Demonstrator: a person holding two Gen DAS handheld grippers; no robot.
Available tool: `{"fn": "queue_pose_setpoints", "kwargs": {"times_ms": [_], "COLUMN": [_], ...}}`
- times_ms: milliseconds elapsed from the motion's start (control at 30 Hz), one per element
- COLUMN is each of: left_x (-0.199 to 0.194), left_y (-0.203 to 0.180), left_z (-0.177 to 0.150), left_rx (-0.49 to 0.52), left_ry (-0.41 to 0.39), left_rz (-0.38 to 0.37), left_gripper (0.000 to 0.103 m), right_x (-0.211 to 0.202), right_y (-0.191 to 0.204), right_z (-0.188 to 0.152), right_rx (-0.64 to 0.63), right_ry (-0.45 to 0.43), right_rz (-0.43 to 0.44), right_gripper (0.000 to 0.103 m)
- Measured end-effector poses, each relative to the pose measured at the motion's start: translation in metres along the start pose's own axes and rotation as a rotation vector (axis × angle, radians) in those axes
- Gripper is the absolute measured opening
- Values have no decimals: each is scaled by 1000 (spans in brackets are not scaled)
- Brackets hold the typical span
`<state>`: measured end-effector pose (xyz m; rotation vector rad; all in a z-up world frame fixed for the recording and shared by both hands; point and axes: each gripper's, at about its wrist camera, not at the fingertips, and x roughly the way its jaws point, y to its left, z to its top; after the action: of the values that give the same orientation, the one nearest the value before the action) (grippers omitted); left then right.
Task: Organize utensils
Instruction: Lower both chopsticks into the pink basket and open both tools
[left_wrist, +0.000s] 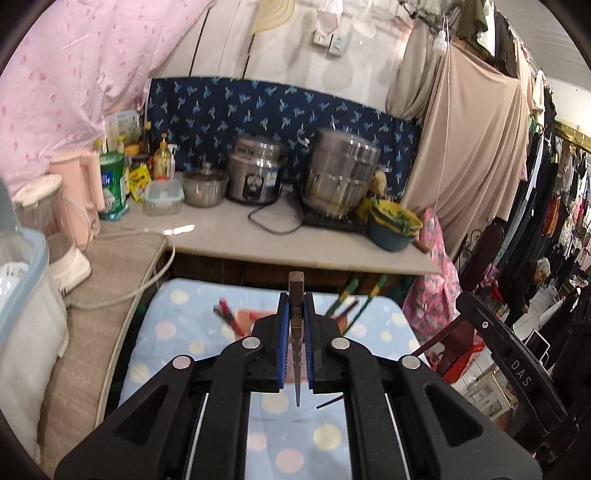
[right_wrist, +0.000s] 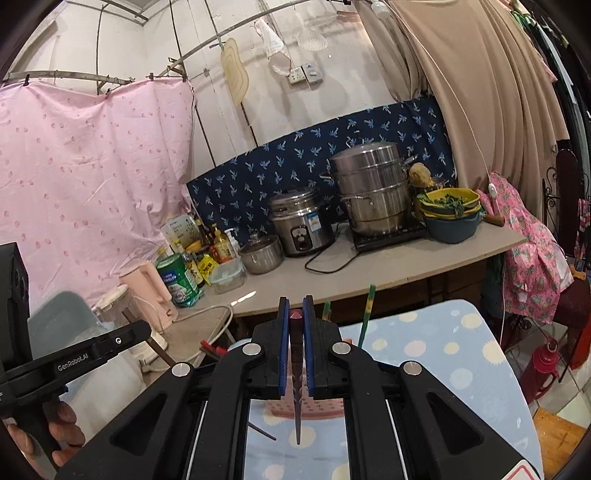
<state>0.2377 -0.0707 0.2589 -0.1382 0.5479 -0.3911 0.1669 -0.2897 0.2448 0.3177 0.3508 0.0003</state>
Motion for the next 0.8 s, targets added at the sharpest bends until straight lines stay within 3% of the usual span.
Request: {"fn": "queue_pose_setpoints", "kwargs": {"times_ms": [400,567,800], "left_x": [30,48,81], "left_y": [-4,7,27], "left_z": [73,78,59], "left_rx": [22,28,12], "left_ry": [-125,-115,-47], "left_rz": [75,113,128], "left_gripper": [7,7,7], "right_x": [60,90,129], "right_y": [16,19,13], "right_z": [68,66,36], "right_rx": [-23,-39,-32], "right_ry": [-65,-36,41], "right_rz": [-8,-18,-27], "right_gripper": [7,7,7]}}
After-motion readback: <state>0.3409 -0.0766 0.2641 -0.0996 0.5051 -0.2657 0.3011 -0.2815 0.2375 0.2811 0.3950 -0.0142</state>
